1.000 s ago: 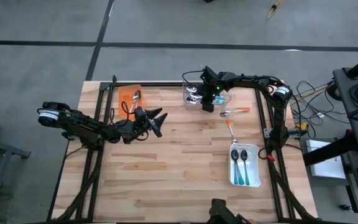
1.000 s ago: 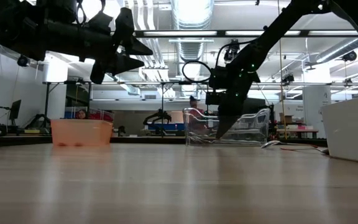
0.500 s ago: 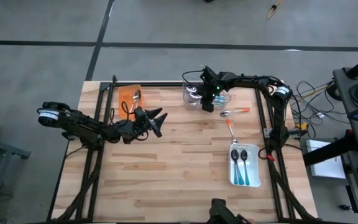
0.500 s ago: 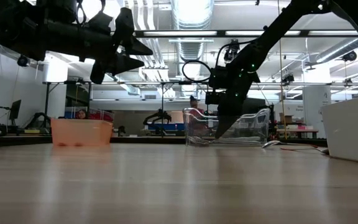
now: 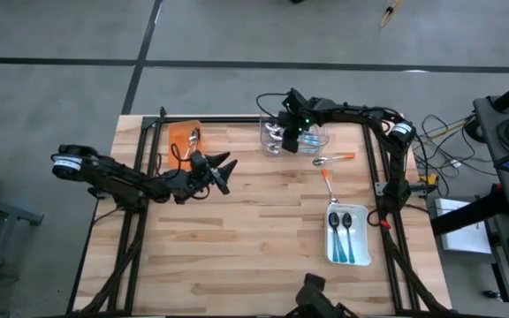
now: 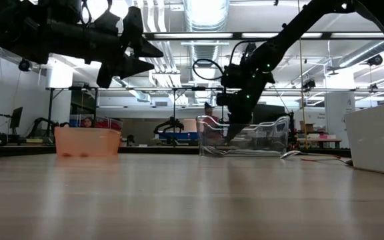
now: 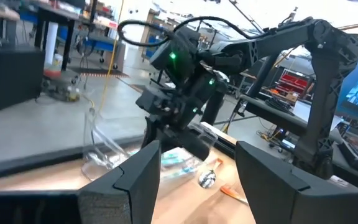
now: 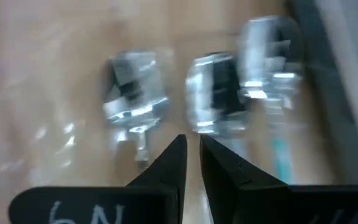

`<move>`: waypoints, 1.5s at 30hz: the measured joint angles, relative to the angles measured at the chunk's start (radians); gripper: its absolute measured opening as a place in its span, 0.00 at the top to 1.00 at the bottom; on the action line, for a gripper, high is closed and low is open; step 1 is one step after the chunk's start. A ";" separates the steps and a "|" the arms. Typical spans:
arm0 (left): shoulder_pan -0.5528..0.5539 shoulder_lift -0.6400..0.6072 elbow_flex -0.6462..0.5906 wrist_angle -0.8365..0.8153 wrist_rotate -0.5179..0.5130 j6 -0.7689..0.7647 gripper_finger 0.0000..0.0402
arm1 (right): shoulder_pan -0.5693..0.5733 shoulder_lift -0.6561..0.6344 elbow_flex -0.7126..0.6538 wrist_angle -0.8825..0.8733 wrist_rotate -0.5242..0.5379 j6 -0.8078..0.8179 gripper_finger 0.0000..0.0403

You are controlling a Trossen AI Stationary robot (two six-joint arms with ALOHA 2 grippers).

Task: Sort silverware by color (type)
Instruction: Adjust the blue patterned spoon on the transparent bin

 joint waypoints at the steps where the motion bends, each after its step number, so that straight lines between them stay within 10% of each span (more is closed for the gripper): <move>1: 0.000 -0.010 0.000 0.001 0.000 0.020 0.53 | 0.000 0.000 0.006 0.006 0.044 0.031 0.91; 20: 0.000 -0.331 0.000 -0.037 -0.010 0.520 0.53 | 0.002 0.000 0.005 -0.007 0.206 0.484 0.92; 33: -0.001 -0.423 0.000 -0.176 -0.011 0.533 0.53 | 0.004 0.000 -0.001 -0.047 0.144 -0.025 0.91; 45: 0.000 -0.427 0.000 -0.183 -0.010 0.547 0.53 | -0.003 0.020 -0.001 -0.045 0.134 -0.049 0.79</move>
